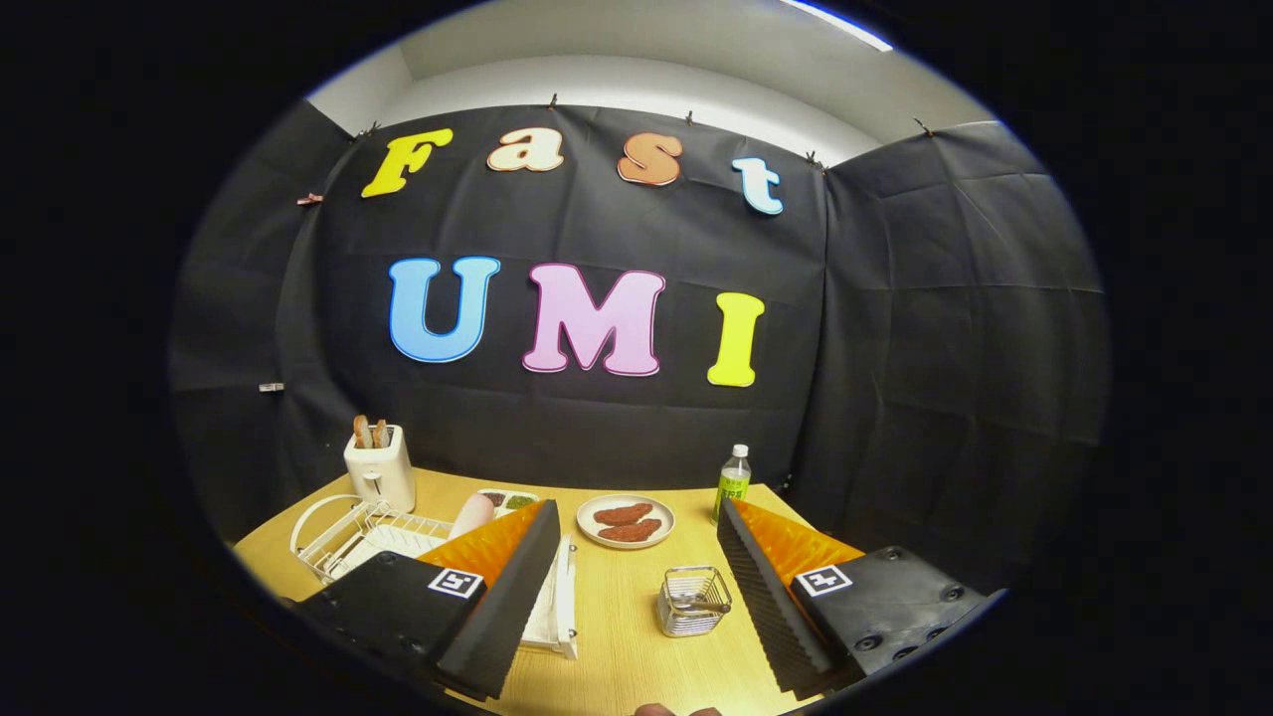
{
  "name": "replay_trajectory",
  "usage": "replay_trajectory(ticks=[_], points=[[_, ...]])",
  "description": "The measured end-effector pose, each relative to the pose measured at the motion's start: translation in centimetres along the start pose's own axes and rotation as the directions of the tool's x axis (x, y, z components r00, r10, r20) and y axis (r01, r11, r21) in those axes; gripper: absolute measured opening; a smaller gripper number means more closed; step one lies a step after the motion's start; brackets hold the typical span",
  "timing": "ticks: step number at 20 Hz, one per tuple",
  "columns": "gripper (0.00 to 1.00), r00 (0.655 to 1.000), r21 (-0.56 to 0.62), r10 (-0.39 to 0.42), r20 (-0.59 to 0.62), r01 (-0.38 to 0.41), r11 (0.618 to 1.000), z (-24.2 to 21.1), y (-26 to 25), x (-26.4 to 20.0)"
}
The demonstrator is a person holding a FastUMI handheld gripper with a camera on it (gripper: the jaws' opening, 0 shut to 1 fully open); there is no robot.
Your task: Take the plate from the dish rack, then take the spoon from the basket and place it into the plate.
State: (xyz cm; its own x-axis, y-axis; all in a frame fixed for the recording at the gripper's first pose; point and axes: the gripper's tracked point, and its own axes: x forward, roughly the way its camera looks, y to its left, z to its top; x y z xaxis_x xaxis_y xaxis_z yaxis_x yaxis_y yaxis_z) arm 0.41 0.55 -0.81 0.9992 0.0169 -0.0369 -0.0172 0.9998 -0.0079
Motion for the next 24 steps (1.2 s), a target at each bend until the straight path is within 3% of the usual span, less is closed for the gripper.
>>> replay_trajectory(ticks=[15, 24], points=[[0.98, 0.995, 0.033, 0.056, -0.08, -0.054, 0.998, 0.3, 3.1, 2.0], [0.97, 0.973, -0.038, 0.129, -0.192, -0.139, 0.99, -0.8, 11.5, 8.3]])
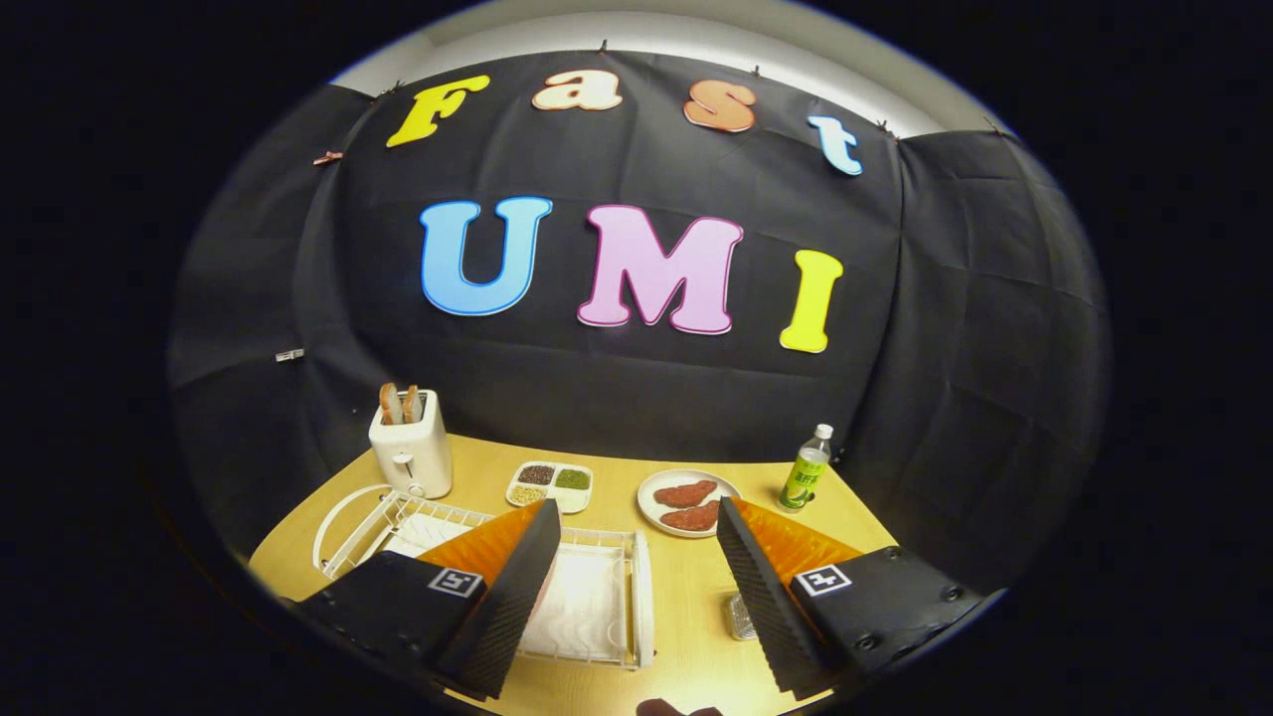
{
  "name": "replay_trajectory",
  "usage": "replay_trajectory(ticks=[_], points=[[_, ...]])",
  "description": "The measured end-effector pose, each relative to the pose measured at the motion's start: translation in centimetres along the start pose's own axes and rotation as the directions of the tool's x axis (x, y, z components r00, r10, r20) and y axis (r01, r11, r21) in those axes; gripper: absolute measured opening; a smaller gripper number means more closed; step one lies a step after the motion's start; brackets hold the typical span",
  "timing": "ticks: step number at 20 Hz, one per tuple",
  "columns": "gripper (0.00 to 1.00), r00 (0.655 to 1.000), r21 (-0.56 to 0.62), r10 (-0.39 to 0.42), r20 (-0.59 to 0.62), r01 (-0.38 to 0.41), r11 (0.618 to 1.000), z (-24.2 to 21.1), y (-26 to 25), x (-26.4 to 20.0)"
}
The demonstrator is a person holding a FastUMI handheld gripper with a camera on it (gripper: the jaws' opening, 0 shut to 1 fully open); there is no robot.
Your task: Take the plate from the dish rack, then take the spoon from the basket and place it into the plate.
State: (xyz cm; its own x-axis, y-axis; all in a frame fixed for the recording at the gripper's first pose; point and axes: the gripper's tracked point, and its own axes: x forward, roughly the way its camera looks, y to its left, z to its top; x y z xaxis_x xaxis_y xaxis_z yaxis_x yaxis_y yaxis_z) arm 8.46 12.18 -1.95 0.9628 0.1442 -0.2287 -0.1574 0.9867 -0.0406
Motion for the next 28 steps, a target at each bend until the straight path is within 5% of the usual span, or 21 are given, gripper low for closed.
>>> replay_trajectory(ticks=[7, 11, 20, 28], points=[[0.98, 0.978, -0.107, 0.041, -0.202, -0.064, 0.992, -6.5, 4.4, 5.1], [0.95, 0.955, -0.043, 0.028, -0.294, -0.042, 0.998, -9.8, 4.9, 6.9], [0.36, 0.896, 0.122, 0.06, -0.44, -0.007, 0.992, -12.5, 7.8, 9.0], [0.29, 0.937, 0.029, -0.022, -0.349, 0.034, 0.999, -10.5, 9.2, 8.1]])
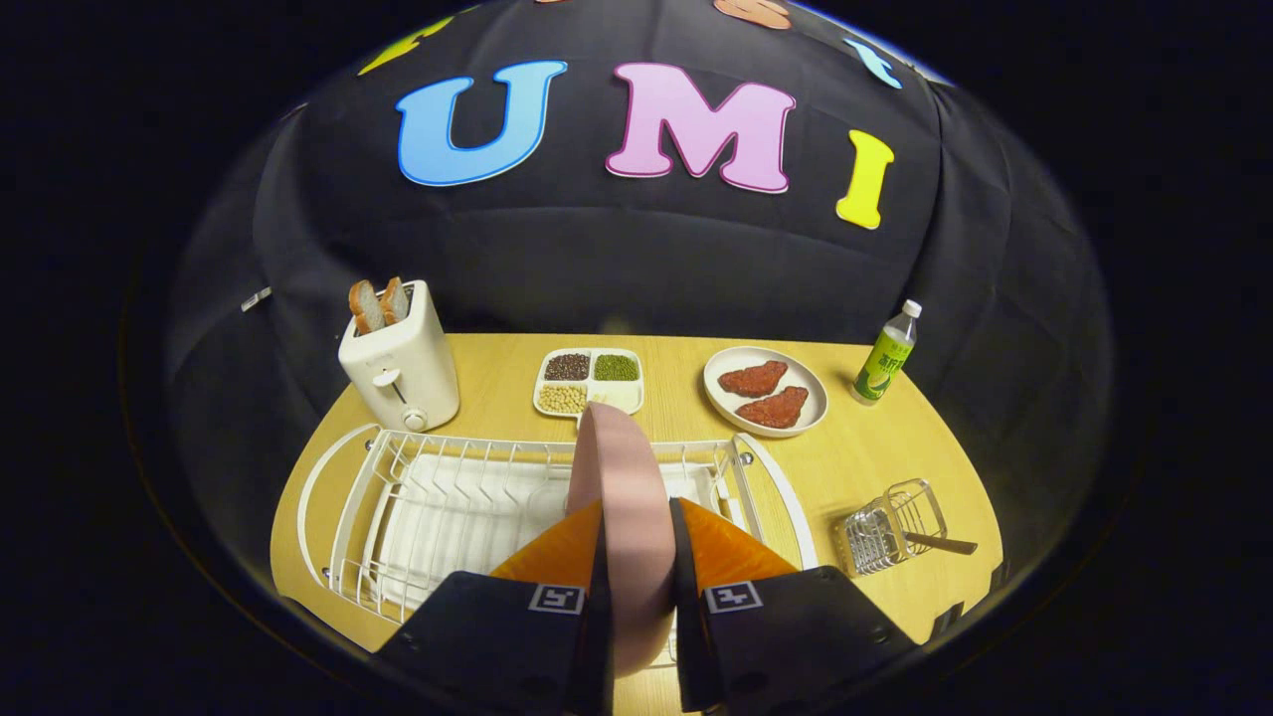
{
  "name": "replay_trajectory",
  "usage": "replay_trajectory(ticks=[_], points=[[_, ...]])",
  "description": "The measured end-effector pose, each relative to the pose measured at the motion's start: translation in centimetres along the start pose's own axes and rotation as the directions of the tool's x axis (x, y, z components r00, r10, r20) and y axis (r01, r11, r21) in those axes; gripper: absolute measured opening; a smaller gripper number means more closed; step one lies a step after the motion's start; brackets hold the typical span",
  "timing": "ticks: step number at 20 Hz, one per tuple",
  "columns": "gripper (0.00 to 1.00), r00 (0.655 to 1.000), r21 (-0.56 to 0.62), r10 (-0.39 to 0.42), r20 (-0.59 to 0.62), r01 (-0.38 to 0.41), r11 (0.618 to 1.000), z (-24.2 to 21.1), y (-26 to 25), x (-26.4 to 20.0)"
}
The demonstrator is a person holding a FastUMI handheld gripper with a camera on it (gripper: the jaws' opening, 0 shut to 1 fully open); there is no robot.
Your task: Take the plate from the dish rack, then take the spoon from the basket and place it into the plate.
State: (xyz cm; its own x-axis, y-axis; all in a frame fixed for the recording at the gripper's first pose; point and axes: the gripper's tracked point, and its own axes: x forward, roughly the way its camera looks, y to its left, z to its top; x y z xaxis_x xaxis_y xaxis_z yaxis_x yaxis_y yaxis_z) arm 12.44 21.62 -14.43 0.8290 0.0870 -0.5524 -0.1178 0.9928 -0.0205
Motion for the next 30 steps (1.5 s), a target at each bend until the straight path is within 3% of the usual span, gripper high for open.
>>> replay_trajectory(ticks=[13, 16, 18, 23, 26, 30], points=[[0.29, 0.984, -0.068, -0.134, 0.119, 0.142, 0.987, 1.6, 0.1, -1.8], [0.28, 0.968, -0.133, -0.118, 0.223, 0.15, 0.98, 3.8, 0.6, -2.4], [0.29, 0.972, -0.142, -0.079, 0.22, 0.112, 0.983, 3.5, 0.9, -2.6], [0.29, 0.989, -0.032, -0.003, 0.15, 0.008, 0.999, 2.8, -2.0, -2.9], [0.2, 0.99, 0.022, 0.068, 0.126, -0.072, 0.997, 2.3, -3.4, -4.2], [0.19, 0.984, 0.042, 0.11, 0.138, -0.117, 0.992, 2.1, -5.8, -6.3]])
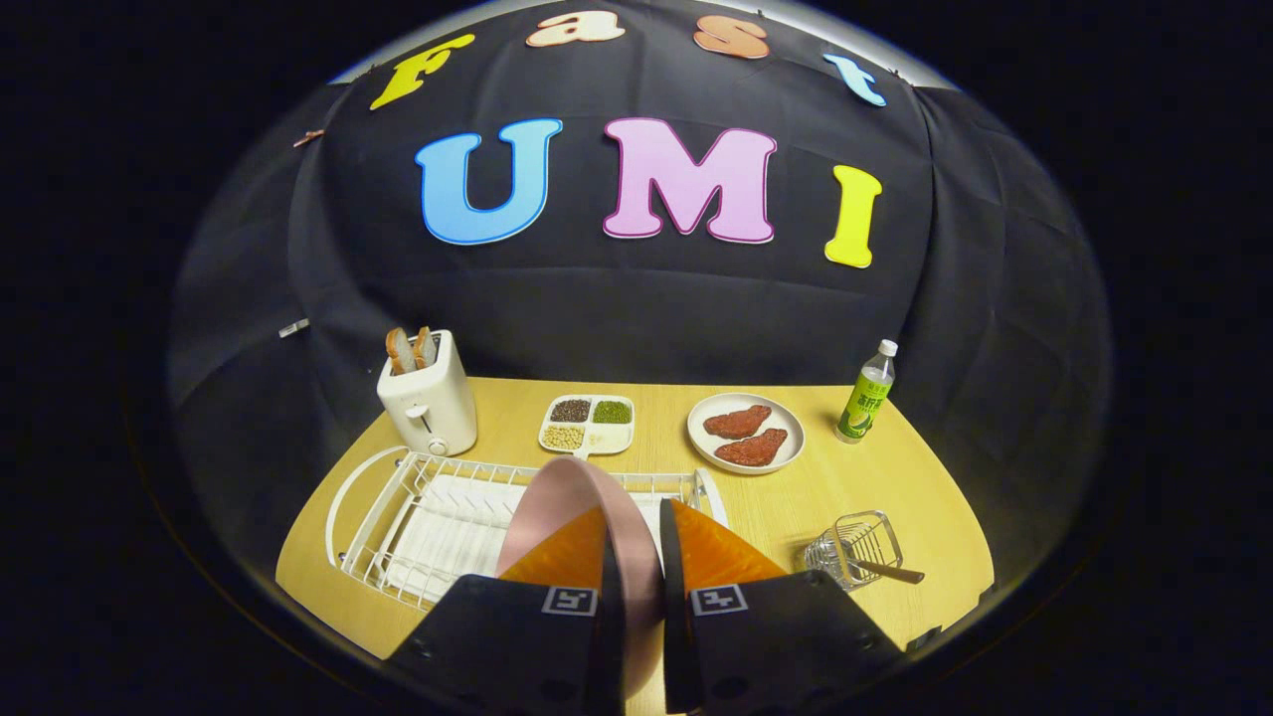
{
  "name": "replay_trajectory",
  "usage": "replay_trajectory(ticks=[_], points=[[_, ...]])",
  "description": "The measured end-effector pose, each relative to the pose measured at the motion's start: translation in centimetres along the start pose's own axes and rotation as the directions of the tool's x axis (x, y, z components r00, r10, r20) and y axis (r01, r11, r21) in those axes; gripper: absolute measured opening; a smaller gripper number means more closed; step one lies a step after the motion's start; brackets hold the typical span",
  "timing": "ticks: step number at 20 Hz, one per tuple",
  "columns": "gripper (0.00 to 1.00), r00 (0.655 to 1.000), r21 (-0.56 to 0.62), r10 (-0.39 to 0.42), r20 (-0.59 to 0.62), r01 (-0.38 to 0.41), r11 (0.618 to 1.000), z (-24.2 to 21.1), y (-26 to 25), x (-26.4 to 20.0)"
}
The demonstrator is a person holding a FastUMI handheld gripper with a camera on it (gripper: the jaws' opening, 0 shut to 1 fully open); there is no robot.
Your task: Take the plate from the dish rack, then take the spoon from the basket and place it into the plate.
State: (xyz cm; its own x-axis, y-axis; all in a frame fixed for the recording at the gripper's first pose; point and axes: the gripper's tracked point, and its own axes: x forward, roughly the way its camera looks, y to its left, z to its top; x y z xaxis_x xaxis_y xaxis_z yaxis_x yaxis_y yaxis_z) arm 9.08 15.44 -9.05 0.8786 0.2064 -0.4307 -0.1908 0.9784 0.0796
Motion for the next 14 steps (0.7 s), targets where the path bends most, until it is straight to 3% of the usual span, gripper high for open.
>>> replay_trajectory(ticks=[5, 10, 14], points=[[0.19, 0.994, 0.092, 0.108, -0.029, -0.105, 0.99, -1.8, -2.9, -4.5], [0.19, 0.97, 0.181, 0.205, -0.128, -0.181, 0.967, -7.9, -7.5, -8.3], [0.19, 0.944, 0.27, 0.261, -0.2, -0.203, 0.941, -12.7, -11.5, -8.9]])
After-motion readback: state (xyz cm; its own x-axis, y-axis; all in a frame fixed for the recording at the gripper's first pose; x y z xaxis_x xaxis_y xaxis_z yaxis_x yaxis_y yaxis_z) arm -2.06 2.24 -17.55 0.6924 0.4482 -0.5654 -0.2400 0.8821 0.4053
